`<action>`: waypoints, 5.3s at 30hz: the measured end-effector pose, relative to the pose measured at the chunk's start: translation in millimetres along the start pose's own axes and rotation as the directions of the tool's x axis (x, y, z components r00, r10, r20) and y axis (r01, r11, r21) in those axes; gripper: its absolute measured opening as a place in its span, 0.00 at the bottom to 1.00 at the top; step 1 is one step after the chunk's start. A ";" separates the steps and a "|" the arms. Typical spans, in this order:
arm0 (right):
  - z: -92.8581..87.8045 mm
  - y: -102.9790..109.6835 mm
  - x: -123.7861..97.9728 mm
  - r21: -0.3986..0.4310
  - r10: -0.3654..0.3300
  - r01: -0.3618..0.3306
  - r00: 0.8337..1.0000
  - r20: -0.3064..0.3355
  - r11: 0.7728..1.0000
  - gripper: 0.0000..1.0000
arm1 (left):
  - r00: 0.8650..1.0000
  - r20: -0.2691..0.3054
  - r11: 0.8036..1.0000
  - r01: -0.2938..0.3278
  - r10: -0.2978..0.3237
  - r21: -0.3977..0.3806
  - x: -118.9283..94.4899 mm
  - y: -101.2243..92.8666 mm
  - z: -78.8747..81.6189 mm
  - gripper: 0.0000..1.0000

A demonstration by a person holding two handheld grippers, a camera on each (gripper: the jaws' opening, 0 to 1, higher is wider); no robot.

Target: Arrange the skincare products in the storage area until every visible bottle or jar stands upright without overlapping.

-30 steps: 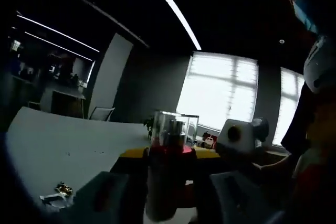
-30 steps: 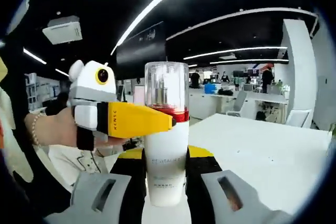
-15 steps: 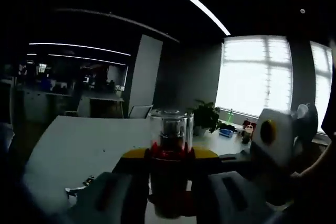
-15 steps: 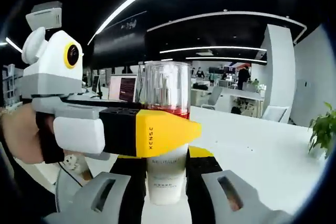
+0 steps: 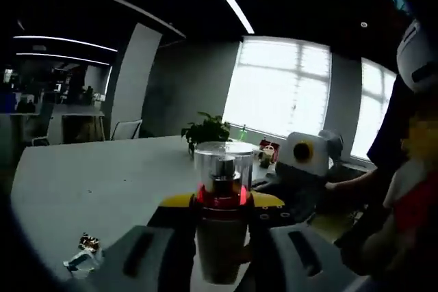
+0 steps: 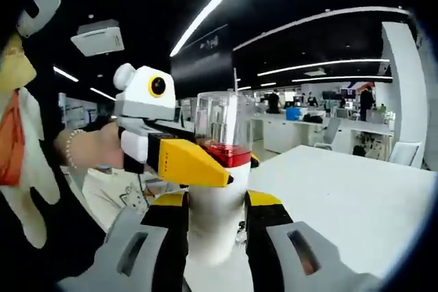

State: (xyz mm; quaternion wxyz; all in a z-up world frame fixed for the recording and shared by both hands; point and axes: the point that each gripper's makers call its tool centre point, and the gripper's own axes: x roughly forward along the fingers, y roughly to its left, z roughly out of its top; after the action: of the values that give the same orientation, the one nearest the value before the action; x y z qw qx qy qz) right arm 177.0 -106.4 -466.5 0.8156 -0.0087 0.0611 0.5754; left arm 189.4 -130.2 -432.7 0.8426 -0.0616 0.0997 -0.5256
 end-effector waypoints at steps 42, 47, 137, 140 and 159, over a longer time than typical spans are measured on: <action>-43.5 19.5 -14.8 -0.113 0.191 -0.205 0.974 -0.123 0.972 0.27 | 0.954 -0.163 0.953 0.272 -0.250 0.133 24.1 -41.5 -49.1 0.23; -62.4 15.0 -13.3 -0.098 0.177 -0.195 0.970 -0.164 0.976 0.27 | 0.951 -0.189 0.958 0.268 -0.246 0.099 23.1 -30.2 -67.2 0.23; -222.5 -118.3 -22.6 -0.120 -0.017 -0.039 0.898 -0.439 0.992 0.28 | 0.882 -0.304 0.915 0.397 -0.359 0.073 131.9 64.2 -196.9 0.24; -221.5 -130.9 -22.3 -0.130 -0.018 -0.044 0.898 -0.440 0.991 0.28 | 0.885 -0.300 0.916 0.394 -0.356 0.074 138.5 70.5 -194.7 0.24; -220.6 -178.9 -11.5 -0.155 0.018 -0.101 0.887 -0.462 0.983 0.28 | 0.911 -0.282 0.938 0.336 -0.301 0.082 167.2 109.4 -184.4 0.25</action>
State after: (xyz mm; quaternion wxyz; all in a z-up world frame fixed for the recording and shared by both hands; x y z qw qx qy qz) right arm 321.5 -196.2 -694.2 0.7559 -0.2137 0.2016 0.5851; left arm 313.6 -232.0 -652.1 0.7266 0.0484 0.1661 -0.6650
